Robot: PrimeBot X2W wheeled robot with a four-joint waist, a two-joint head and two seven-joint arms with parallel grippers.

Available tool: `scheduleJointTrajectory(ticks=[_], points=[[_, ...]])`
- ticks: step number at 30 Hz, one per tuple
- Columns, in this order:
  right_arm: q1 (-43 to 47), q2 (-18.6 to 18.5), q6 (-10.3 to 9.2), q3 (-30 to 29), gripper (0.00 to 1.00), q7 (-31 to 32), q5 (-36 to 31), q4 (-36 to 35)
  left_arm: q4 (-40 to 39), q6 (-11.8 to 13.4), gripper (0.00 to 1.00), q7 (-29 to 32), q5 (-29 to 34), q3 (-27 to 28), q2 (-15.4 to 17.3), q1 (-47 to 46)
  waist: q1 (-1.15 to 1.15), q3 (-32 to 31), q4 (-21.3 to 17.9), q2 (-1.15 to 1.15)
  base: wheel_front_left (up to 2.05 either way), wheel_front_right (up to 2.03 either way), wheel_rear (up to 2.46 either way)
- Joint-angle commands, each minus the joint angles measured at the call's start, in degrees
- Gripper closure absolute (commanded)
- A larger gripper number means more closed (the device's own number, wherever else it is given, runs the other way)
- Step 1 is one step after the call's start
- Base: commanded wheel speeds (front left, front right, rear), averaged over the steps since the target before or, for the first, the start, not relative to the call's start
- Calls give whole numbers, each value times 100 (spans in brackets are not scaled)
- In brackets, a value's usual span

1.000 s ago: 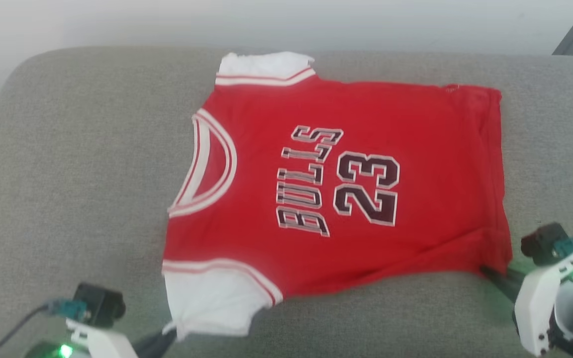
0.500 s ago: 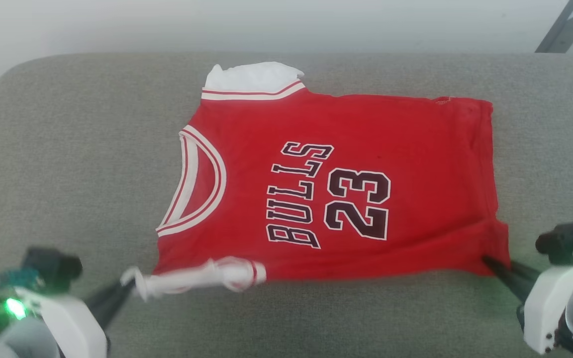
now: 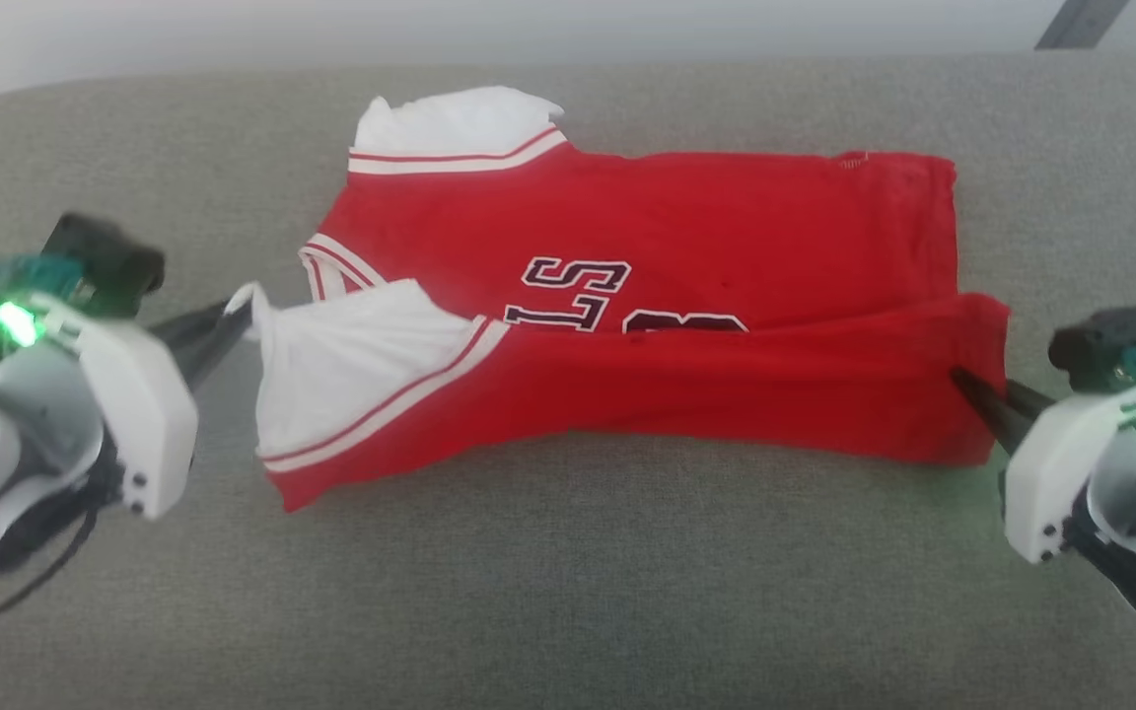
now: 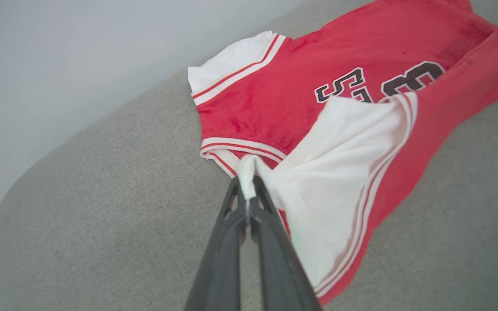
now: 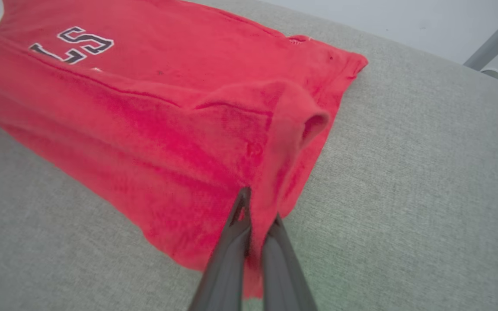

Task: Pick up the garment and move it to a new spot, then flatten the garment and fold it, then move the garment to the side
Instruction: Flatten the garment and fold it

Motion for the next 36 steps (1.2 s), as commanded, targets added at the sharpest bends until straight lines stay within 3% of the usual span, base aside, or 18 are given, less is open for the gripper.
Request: scheduleJointTrajectory(ticks=[1,7,15,17,18,20,21,22,23,25,31,36], points=[[-172,142,-11,-37,100,83,-126,177,445,-258,100,85,47,-42,-253,-208,0,113,-74,0,0,0,0],[-612,524,-11,42,100,307,-292,684,1876,-883,100,354,27,-195,-1025,-632,0,359,-195,0,0,0,0],[-1054,746,-11,392,100,689,-108,1097,3211,-1179,100,602,-251,-407,-1716,-828,0,537,-293,0,0,0,0],[-1137,776,-10,483,100,766,-33,1146,3441,-1201,89,701,-391,-443,-1837,-821,0,542,-307,0,0,0,0],[-1137,776,-10,483,100,766,-33,1146,3441,-1201,89,701,-391,-443,-1837,-821,0,542,-307,0,0,0,0],[-1212,771,-10,540,100,832,28,1197,3660,-1205,71,791,-578,-418,-1925,-790,0,529,-315,0,0,0,0],[-1243,771,-10,564,91,869,65,1226,3738,-1209,60,833,-643,-427,-1956,-793,0,516,-315,0,0,0,0],[-1274,770,-10,572,76,898,87,1249,3782,-1208,39,850,-722,-430,-1993,-799,0,493,-311,0,0,0,0],[-1297,762,-10,578,57,916,117,1262,3812,-1208,4,853,-791,-428,-2023,-806,0,463,-302,0,0,0,0],[-1320,729,-10,596,0,926,151,1255,3879,-1210,0,877,-867,-433,-2043,-821,0,382,-274,0,0,0,0],[-1168,598,-10,513,0,654,170,1078,3947,-1212,0,854,-1070,-431,-2030,-777,0,21,-155,0,0,0,0],[-890,529,-10,204,0,36,-65,784,3781,-1175,0,834,-1248,-377,-1924,-577,0,-282,-63,0,0,0,0]])
